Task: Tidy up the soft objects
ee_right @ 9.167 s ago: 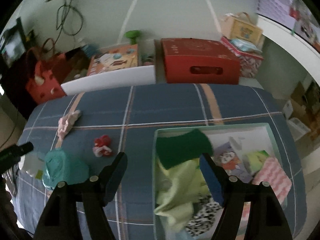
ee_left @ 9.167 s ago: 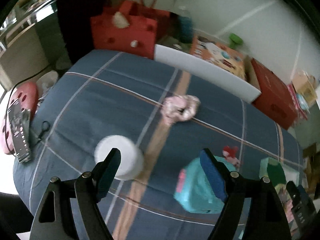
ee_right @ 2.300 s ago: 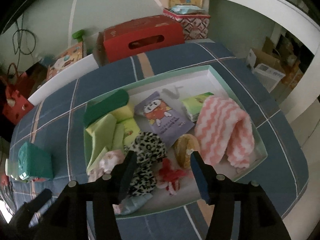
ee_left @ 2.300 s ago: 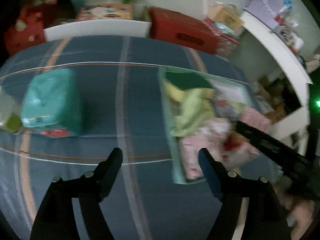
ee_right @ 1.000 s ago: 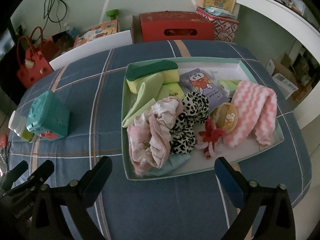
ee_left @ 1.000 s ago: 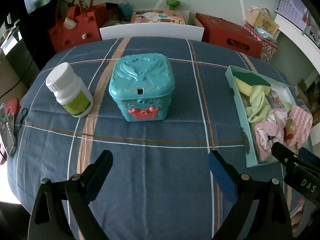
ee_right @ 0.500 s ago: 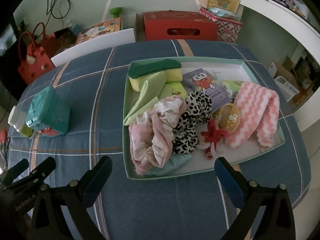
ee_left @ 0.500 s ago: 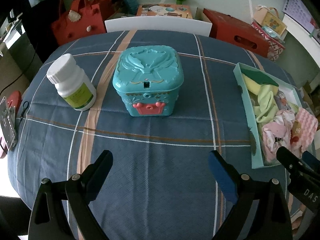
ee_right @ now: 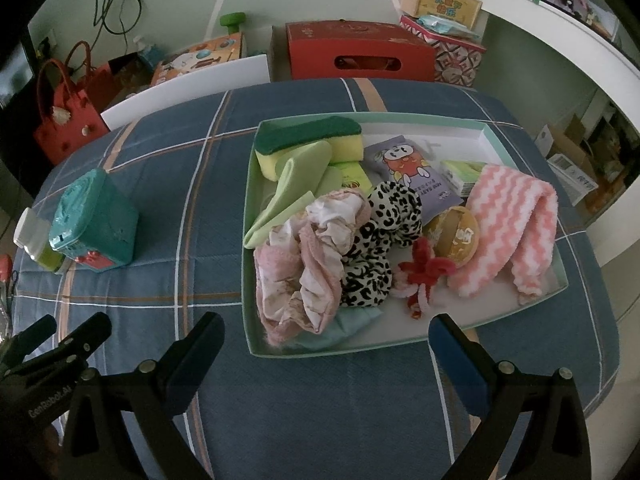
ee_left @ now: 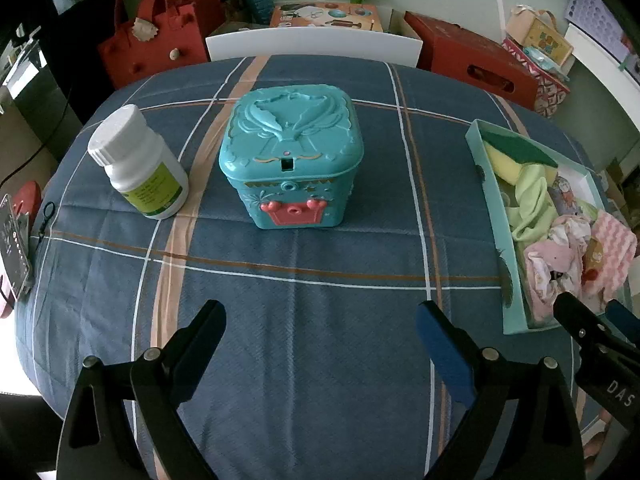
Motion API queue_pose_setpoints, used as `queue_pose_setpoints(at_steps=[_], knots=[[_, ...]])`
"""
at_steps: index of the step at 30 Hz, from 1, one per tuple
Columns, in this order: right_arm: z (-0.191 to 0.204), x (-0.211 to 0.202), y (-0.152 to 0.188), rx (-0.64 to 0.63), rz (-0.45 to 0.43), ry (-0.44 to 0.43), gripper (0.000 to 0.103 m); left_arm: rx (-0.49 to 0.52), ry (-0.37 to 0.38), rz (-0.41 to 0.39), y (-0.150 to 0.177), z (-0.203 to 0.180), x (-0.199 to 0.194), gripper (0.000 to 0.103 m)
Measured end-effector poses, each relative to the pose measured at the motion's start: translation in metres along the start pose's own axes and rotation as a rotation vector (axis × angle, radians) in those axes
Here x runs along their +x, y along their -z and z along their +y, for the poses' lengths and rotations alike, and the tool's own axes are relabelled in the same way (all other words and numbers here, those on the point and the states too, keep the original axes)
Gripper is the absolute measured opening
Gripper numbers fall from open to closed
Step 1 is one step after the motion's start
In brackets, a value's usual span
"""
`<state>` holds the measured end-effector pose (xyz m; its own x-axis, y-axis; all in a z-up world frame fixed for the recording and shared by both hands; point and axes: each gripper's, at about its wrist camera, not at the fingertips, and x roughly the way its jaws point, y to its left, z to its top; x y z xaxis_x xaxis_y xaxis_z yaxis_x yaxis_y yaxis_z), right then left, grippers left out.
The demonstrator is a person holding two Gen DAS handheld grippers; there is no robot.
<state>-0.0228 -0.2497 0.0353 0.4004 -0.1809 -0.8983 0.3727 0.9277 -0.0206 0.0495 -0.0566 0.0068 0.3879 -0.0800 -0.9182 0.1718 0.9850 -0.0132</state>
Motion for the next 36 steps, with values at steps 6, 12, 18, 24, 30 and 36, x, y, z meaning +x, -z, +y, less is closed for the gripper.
queue_pose_setpoints(at_steps=[6,12,18,24,30,36], knots=[[-0.0003,0.0001,-0.0006,0.000,0.000,0.000,0.103,0.008,-0.009,-0.008,0.0007,-0.0020,-0.0018,0.096],[-0.0013,0.0017,0.0005,-0.002,0.006,0.004,0.103,0.016,-0.017,-0.012,-0.0004,-0.0021,-0.0029,0.096],[0.0003,0.0027,0.0005,-0.006,0.008,0.009,0.103,0.011,-0.011,-0.020,-0.0003,-0.0019,-0.0050,0.096],[0.0012,0.0027,0.0008,-0.007,0.010,0.011,0.103,0.013,-0.014,-0.029,-0.0009,-0.0012,-0.0071,0.096],[0.0016,0.0033,0.0007,-0.007,0.011,0.013,0.103,0.014,-0.021,-0.030,-0.0009,-0.0014,-0.0076,0.096],[0.0013,0.0033,0.0007,-0.008,0.011,0.012,0.103,0.009,-0.031,-0.029,0.0000,-0.0002,-0.0077,0.096]])
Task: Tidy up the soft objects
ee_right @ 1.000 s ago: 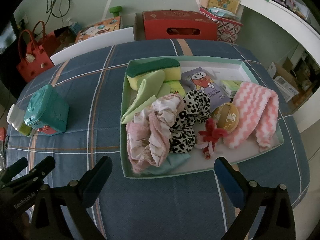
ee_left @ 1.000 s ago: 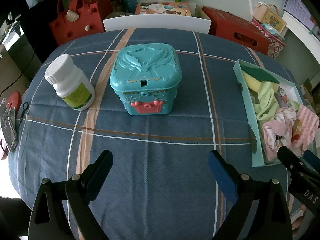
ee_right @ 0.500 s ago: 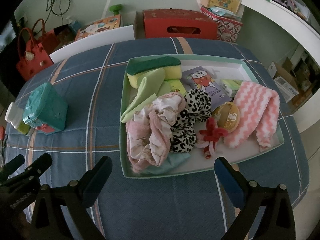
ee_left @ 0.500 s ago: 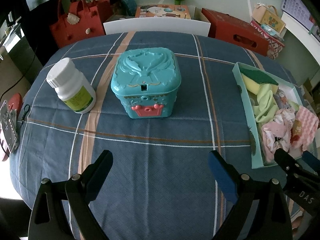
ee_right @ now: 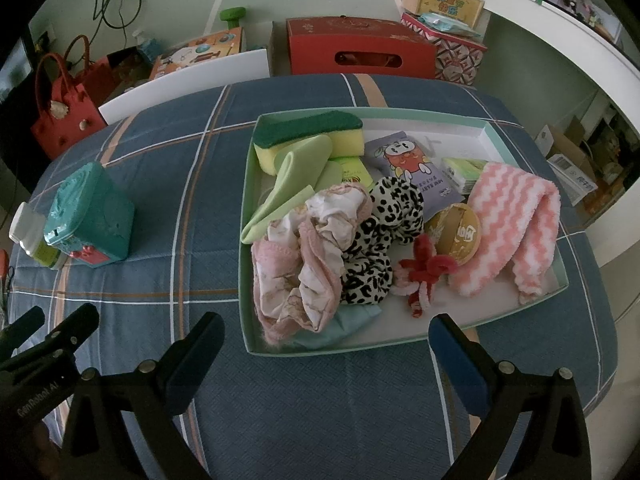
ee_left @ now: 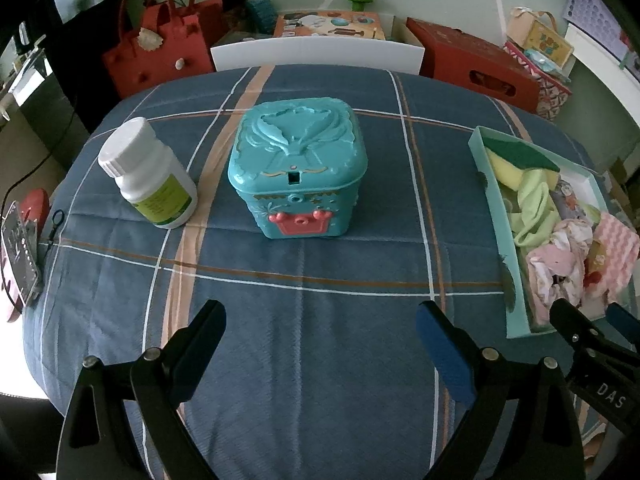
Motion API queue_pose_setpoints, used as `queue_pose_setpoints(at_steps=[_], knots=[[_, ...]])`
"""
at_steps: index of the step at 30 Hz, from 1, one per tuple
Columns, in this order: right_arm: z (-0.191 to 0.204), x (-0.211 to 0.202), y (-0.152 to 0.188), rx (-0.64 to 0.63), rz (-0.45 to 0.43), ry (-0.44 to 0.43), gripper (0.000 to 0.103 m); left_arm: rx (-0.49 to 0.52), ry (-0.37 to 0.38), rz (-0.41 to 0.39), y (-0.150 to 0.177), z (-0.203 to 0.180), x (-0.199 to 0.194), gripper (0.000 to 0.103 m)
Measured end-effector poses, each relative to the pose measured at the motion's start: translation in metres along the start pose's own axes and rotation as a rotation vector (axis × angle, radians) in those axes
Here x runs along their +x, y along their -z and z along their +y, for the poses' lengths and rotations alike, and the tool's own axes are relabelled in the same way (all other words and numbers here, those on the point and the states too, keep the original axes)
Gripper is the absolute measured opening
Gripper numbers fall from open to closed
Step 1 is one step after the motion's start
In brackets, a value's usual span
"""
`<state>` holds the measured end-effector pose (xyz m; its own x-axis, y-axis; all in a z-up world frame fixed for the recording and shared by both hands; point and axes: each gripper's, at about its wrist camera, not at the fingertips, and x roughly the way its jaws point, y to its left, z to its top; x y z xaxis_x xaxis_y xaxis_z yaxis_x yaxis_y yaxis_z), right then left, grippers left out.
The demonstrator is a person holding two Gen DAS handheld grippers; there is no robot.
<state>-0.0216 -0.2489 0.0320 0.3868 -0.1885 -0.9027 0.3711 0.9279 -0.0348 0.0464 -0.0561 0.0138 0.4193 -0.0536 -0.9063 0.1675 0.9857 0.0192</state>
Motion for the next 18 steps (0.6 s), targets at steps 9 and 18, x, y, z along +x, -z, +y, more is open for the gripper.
queue_pose_setpoints(at_steps=[9,18], knots=[[-0.0002,0.0002,0.0003,0.000,0.000,0.001,0.103,-0.006,-0.005,0.012,-0.0010,0.0021,0.0019,0.096],[-0.0004,0.0003,0.0003,-0.001,0.001,0.000,0.103,-0.006,-0.014,0.017,-0.0002,0.0020,0.0029,0.096]])
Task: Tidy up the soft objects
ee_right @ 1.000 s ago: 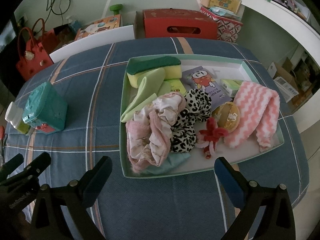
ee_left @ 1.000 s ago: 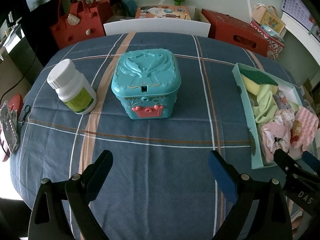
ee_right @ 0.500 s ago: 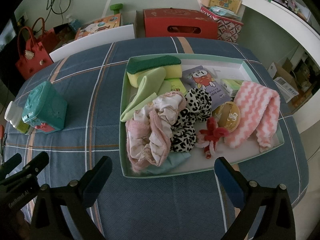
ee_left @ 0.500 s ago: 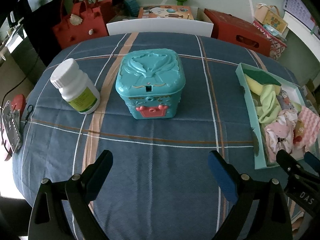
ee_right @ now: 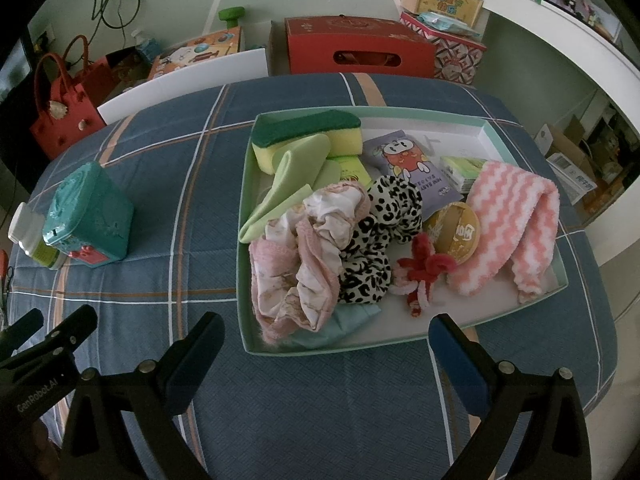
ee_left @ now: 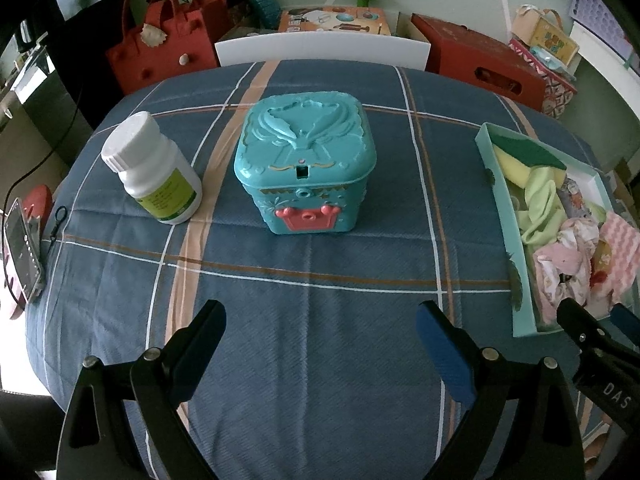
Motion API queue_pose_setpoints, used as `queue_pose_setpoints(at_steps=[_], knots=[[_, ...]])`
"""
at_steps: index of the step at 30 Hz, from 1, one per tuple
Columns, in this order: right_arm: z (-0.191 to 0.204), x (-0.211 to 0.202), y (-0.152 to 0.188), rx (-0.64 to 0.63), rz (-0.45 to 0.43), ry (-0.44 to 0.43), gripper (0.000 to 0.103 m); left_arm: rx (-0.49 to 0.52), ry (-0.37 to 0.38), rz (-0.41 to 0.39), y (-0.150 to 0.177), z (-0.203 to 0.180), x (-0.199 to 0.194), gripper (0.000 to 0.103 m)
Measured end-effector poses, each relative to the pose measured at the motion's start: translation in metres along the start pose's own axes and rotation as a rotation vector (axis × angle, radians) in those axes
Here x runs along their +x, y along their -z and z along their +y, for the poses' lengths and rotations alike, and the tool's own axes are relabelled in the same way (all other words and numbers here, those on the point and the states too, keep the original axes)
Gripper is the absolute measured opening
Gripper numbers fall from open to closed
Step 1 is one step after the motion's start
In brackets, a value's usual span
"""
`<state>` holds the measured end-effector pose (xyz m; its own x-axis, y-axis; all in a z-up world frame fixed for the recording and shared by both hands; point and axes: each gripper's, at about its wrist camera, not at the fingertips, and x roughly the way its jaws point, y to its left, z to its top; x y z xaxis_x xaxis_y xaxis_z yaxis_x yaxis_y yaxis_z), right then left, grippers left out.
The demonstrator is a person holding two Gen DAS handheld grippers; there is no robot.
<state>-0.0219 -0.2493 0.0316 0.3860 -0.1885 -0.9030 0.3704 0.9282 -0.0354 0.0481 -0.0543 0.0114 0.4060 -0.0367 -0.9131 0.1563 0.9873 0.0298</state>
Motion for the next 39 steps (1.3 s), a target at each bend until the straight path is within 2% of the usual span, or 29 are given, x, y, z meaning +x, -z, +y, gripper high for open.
queue_pose_setpoints(at_steps=[39], knots=[[0.0002,0.0005,0.0000,0.000,0.002,0.001,0.103,-0.006,-0.011,0.015,0.0009,0.0037,0.0038,0.096]])
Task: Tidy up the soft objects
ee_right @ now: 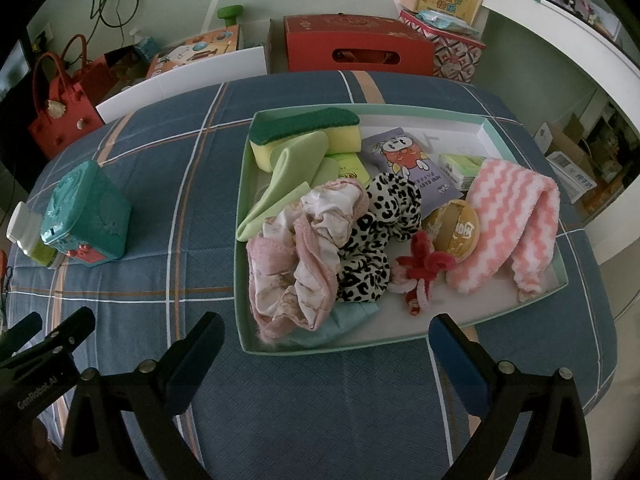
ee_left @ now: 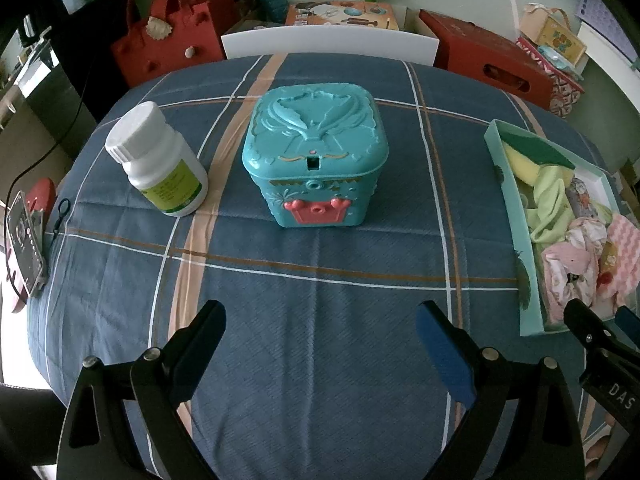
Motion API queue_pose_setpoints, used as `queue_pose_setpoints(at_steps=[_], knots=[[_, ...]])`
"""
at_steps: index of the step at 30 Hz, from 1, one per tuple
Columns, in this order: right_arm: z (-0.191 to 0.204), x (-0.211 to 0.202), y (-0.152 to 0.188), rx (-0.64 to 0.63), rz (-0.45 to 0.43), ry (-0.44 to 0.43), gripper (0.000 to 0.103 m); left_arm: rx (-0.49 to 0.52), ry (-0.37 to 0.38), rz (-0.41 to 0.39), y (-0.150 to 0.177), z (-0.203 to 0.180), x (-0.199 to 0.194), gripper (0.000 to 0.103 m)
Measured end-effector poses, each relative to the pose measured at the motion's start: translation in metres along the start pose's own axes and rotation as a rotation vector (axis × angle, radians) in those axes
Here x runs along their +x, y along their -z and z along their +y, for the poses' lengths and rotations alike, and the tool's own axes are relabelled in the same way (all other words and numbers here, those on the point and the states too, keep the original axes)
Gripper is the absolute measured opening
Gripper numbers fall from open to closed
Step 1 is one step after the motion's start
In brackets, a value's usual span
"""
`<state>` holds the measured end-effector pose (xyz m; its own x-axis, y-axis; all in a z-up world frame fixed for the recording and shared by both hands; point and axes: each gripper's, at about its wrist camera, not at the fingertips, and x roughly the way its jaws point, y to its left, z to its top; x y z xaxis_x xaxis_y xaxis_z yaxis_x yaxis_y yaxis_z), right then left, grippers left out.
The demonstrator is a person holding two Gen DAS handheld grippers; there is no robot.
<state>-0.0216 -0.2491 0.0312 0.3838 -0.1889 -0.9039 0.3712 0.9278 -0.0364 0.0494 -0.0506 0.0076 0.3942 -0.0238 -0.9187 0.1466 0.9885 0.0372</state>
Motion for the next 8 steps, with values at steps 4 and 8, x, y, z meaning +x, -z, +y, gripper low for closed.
queue_pose_setpoints(at_steps=[4,8], knots=[[-0.0001,-0.0001,0.0003,-0.001,0.000,0.000,0.103,-0.004,-0.010,-0.014,0.0001,0.0011,-0.0022,0.096],[0.0001,-0.0001,0.0001,0.000,0.001,0.000,0.103,-0.010,0.000,-0.028,0.0001,0.0031,-0.0055,0.096]])
